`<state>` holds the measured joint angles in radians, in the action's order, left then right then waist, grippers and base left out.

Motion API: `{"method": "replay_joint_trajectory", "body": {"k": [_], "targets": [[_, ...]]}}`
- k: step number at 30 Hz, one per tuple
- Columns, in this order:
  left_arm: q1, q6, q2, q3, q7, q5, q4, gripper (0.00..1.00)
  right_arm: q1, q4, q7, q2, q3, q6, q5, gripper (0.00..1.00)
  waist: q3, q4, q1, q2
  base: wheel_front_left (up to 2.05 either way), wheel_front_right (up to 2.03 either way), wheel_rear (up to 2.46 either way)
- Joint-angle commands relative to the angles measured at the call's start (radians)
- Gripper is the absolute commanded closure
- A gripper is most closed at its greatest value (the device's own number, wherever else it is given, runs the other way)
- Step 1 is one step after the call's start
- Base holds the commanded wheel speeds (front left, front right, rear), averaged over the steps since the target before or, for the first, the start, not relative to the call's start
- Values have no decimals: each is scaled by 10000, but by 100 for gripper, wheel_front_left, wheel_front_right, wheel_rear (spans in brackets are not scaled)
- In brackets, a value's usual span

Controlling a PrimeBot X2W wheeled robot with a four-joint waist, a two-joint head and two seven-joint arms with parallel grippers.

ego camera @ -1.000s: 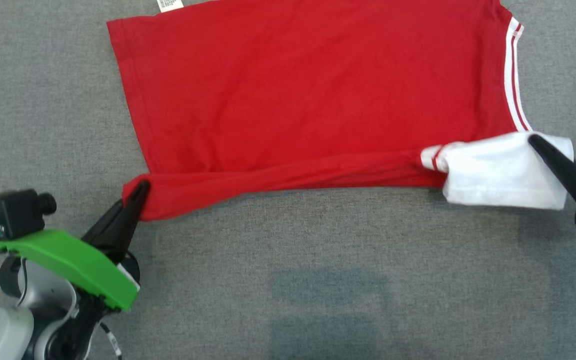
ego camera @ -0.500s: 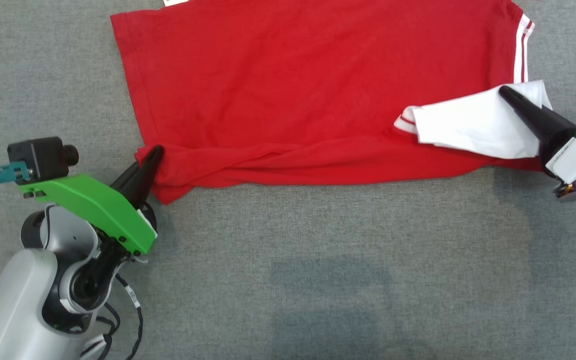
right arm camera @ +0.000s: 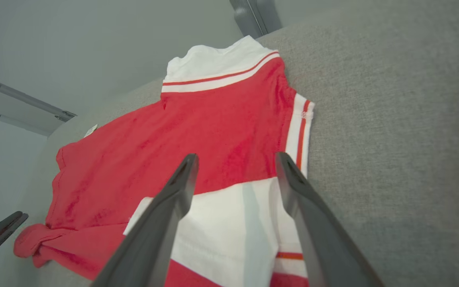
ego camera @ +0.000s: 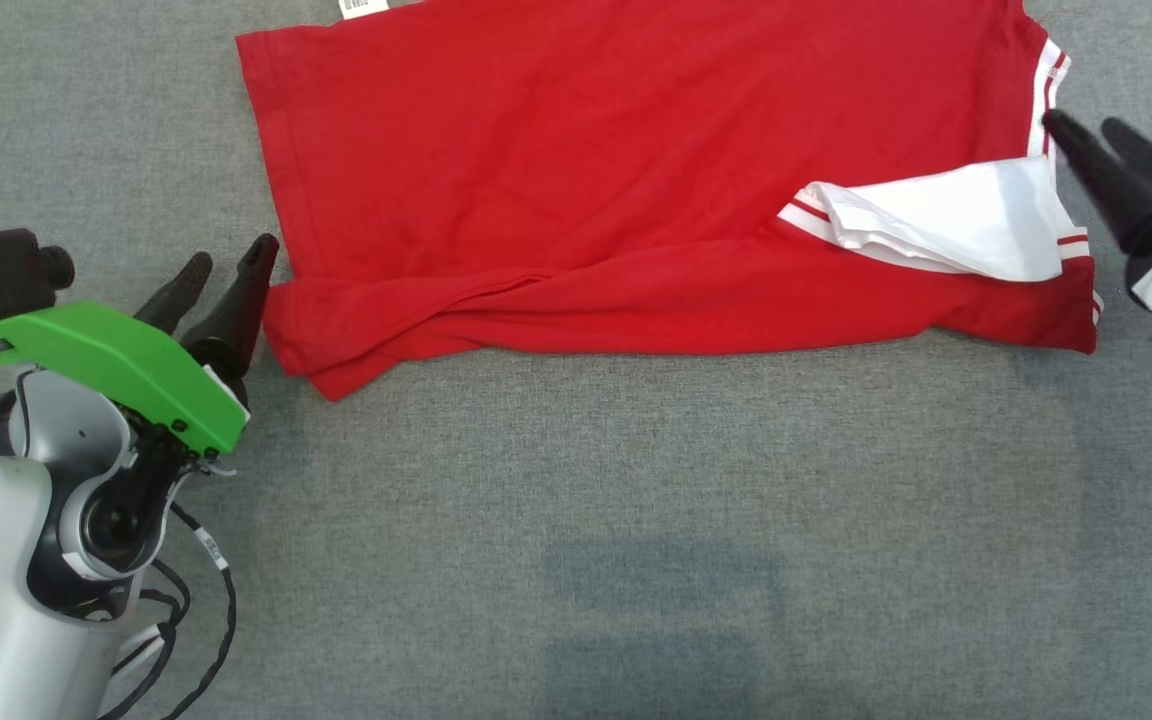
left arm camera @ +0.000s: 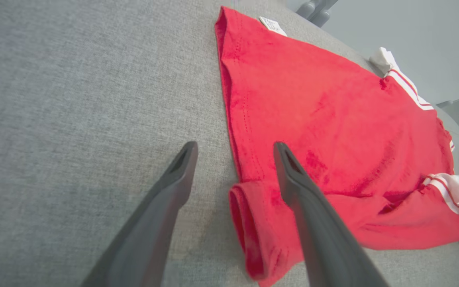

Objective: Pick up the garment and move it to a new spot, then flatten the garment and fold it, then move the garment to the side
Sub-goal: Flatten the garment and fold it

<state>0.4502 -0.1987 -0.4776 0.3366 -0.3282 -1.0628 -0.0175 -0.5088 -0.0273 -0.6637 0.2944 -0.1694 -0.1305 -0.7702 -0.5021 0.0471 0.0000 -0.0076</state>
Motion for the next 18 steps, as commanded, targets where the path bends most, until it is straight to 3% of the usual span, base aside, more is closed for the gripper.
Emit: {"method": "replay_joint_trajectory", "body": {"k": [1, 9, 14, 18], "targets": [[-37, -31, -87, -5, 72, 87, -82, 0, 207, -175, 172, 100, -42, -4, 75, 0, 39, -35, 0, 76, 0, 0, 0], [-2166, -440, -87, -203, 972, 175, -1816, 0, 2183, -1815, 696, 1236, 437, -4, 449, 0, 10, -288, 0, 76, 0, 0, 0], [-3405, -427, -212, 69, 1016, 131, -2651, 0, 3189, -1968, 1190, 1794, 741, -4, 853, 0, -103, -341, 0, 76, 0, 0, 0], [-3606, -464, -385, 186, 858, 248, -2676, 0, 3357, -1797, 1334, 1807, 1023, -4, 821, 0, -148, -322, 0, 76, 0, 0, 0]]}}
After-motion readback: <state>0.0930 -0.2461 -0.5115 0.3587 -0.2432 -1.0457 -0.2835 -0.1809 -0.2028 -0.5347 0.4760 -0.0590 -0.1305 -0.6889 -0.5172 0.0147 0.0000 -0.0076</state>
